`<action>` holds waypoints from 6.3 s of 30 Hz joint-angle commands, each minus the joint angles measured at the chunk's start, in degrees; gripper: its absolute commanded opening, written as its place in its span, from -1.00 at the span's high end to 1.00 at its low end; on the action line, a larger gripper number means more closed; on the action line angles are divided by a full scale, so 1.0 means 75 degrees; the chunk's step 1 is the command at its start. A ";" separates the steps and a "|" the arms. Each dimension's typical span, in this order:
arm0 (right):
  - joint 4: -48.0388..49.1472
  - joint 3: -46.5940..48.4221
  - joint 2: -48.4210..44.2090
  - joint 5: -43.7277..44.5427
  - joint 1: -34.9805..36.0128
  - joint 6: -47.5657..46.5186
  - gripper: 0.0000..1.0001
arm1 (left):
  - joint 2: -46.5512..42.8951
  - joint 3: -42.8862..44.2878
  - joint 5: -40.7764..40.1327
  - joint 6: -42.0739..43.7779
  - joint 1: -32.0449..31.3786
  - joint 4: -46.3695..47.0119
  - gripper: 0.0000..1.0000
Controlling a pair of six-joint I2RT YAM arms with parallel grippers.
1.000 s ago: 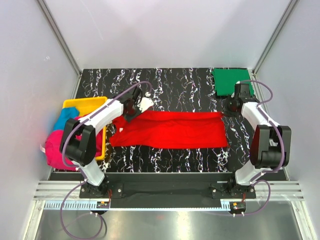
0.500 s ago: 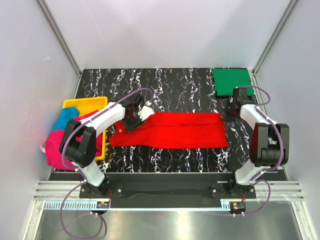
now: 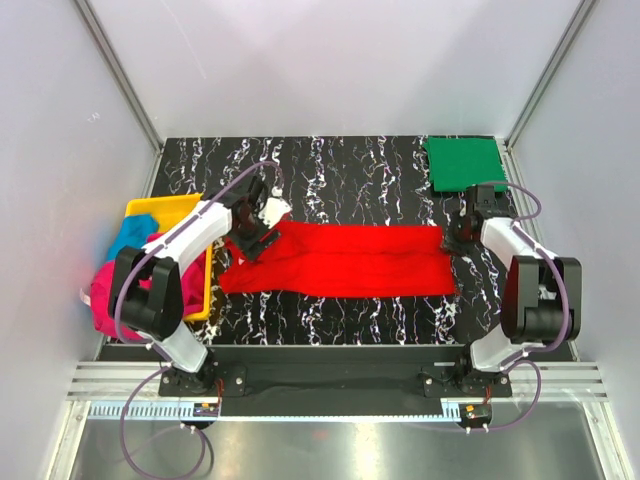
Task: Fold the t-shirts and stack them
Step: Fold the tshirt
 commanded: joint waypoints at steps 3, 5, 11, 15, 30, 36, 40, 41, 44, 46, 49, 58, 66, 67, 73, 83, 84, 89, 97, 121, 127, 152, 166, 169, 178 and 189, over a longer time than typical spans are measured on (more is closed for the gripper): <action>-0.0336 -0.0319 -0.0952 0.0200 0.0029 0.0140 0.25 | -0.0109 -0.0856 -0.0600 -0.0116 0.0075 0.1239 -0.51; -0.0372 -0.0250 -0.0977 0.0200 0.0029 0.0140 0.05 | 0.0020 -0.0880 -0.0647 -0.0127 0.0075 0.1531 -0.55; -0.0068 0.0839 -0.0195 0.0118 0.0017 0.0023 -0.09 | 0.0279 -0.1055 -0.0718 -0.0209 0.0063 0.2106 -0.49; -0.0183 0.1776 0.1106 -0.0151 -0.0007 -0.0305 0.06 | 0.0419 -0.1278 -0.0741 -0.0256 0.0040 0.2342 -0.33; -0.0172 0.2376 0.2398 0.0152 -0.0018 -0.0376 1.00 | 0.0536 -0.1759 -0.0951 -0.0303 -0.0007 0.2752 -0.12; -0.0278 0.2715 0.2000 0.0598 -0.0018 -0.0516 1.00 | 0.0677 -0.1841 -0.1186 -0.0174 -0.0007 0.2916 -0.11; -0.0383 0.3137 0.2105 0.0634 -0.0018 -0.0575 1.00 | 0.0701 -0.1888 -0.1257 -0.0127 -0.0007 0.2975 -0.09; -0.0453 0.3219 0.2221 0.0622 -0.0018 -0.0575 1.00 | 0.0701 -0.1888 -0.1257 -0.0116 -0.0019 0.2986 -0.09; -0.0559 0.3418 0.2444 0.0622 -0.0018 -0.0575 1.00 | 0.0689 -0.1934 -0.1292 -0.0080 -0.0007 0.3021 -0.09; -0.0536 0.3454 0.2457 0.0610 -0.0018 -0.0563 1.00 | 0.0689 -0.1946 -0.1292 -0.0080 -0.0007 0.3022 -0.08; -0.0477 0.3559 0.2620 0.0622 -0.0018 -0.0609 1.00 | 0.0689 -0.1946 -0.1257 -0.0080 -0.0007 0.3022 -0.09; -0.0618 0.3559 0.2669 0.0423 -0.0018 -0.0774 0.07 | -0.0025 -0.0859 -0.0157 -0.0280 -0.0007 0.1677 -0.45; -0.0864 0.3362 0.1742 0.0399 -0.0018 -0.0938 0.02 | -0.0741 -0.0363 0.0750 -0.0339 0.0321 0.0362 -0.51; -0.0829 0.3279 0.1614 0.0341 -0.0018 -0.0915 0.02 | -0.0741 -0.0712 0.0562 -0.0362 0.0321 0.0396 -0.52; -0.0676 0.3172 0.1647 0.0188 -0.0018 -0.0961 -0.03 | -0.0811 -0.2039 -0.0682 -0.0432 0.0309 0.0852 -0.58; -0.0818 0.4088 0.3230 -0.0268 -0.0007 -0.0927 0.12 | 0.0113 -0.1923 -0.0565 -0.0737 0.0309 0.1568 -0.04; -0.0759 0.3878 0.3207 -0.0338 -0.0007 -0.0926 0.15 | 0.0196 -0.1923 -0.0600 -0.0714 0.0309 0.1626 0.12; -0.0641 0.3314 0.3125 -0.0094 -0.0007 -0.0868 0.89 | 0.0828 -0.1666 -0.1091 -0.0562 0.0309 0.2002 0.45; -0.0852 0.1980 0.2062 0.0107 -0.0007 -0.0190 1.00 | 0.2302 0.0652 -0.2697 -0.0268 0.0333 0.2669 0.60; -0.2282 -0.2065 -0.1259 -0.1310 0.2863 0.2681 1.00 | 0.6466 0.6983 -0.3460 0.0411 0.0368 0.3584 0.36; -0.2188 -0.2346 -0.1281 -0.1604 0.3474 0.2976 0.95 | 0.6572 0.6866 -0.3074 0.0482 0.0286 0.3971 0.30; -0.2025 0.0044 0.0429 -0.0279 0.2314 0.1089 -0.01 | 0.0292 0.0369 0.0594 0.0985 -0.2148 0.1638 -0.83; -0.1718 -0.1422 -0.0168 -0.1476 0.2676 0.1545 1.00 | -0.0073 -0.0411 0.1345 0.0283 -0.3758 0.1287 -0.82; -0.1907 -0.1549 -0.0250 -0.2164 0.3224 0.1815 1.00 | -0.0365 -0.0586 0.1613 0.0283 -0.3337 0.1089 -0.83; -0.1122 -0.2348 -0.0250 -0.3116 0.4809 0.2964 1.00 | -0.1115 -0.1149 0.1497 0.0927 -0.2409 0.0433 -0.81; -0.3580 -0.0033 -0.0941 -0.1150 0.4740 0.1817 -0.14 | 0.0383 0.1401 0.0595 -0.1168 -0.0067 0.1181 -0.61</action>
